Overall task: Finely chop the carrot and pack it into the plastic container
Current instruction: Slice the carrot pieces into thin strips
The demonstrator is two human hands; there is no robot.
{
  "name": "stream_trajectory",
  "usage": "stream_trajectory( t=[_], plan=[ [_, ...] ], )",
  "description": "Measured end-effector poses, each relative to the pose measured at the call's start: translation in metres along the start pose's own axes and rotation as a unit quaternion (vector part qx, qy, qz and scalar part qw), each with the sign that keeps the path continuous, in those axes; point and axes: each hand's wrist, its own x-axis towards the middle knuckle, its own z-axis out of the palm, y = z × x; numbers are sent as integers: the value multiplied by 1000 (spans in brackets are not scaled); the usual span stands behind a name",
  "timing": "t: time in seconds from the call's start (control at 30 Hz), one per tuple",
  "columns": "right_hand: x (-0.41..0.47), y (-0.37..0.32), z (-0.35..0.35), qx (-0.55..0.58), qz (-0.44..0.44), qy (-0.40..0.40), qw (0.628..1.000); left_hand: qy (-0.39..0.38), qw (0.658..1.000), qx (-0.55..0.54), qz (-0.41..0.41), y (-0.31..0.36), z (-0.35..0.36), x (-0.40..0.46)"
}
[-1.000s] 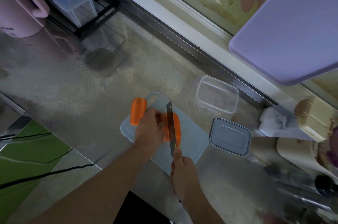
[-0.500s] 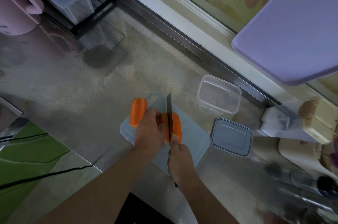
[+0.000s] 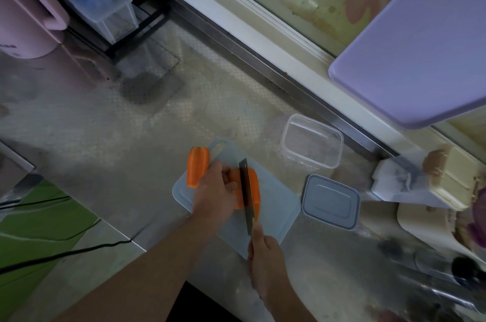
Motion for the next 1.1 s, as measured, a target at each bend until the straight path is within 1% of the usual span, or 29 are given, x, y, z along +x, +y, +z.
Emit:
stream_trajectory(
  t=[0.13, 0.33, 0.5, 0.6, 0.77, 0.87, 1.0, 1.1],
  plan=[
    [-8, -15, -7, 38, -29, -3, 999, -4, 1000, -7, -1, -3, 1, 1],
    [-15, -35, -9, 54, -38, -38, 997, 6, 999, 5, 43, -5, -1, 0],
    [-19, -32, -5, 53, -25, -40, 997, -2, 1000, 15, 13, -4, 1, 1],
    [-22, -32, -4, 52, -27, -44, 997, -8, 1000, -14, 4, -6, 3, 3],
    [-24, -31, -2, 32, -32, -33, 998, 4, 999, 2, 35, -5, -1, 0],
    [-27, -29, 1, 17, -31, -25, 999, -5, 1000, 6, 13, -5, 1, 1],
    [-28, -11, 5, -26, -25, 10, 999, 0, 1000, 0, 10, -4, 1, 1],
    [-26, 0, 7, -28, -8, 23, 999, 4, 1000, 0, 4, -5, 2, 2]
  ],
)
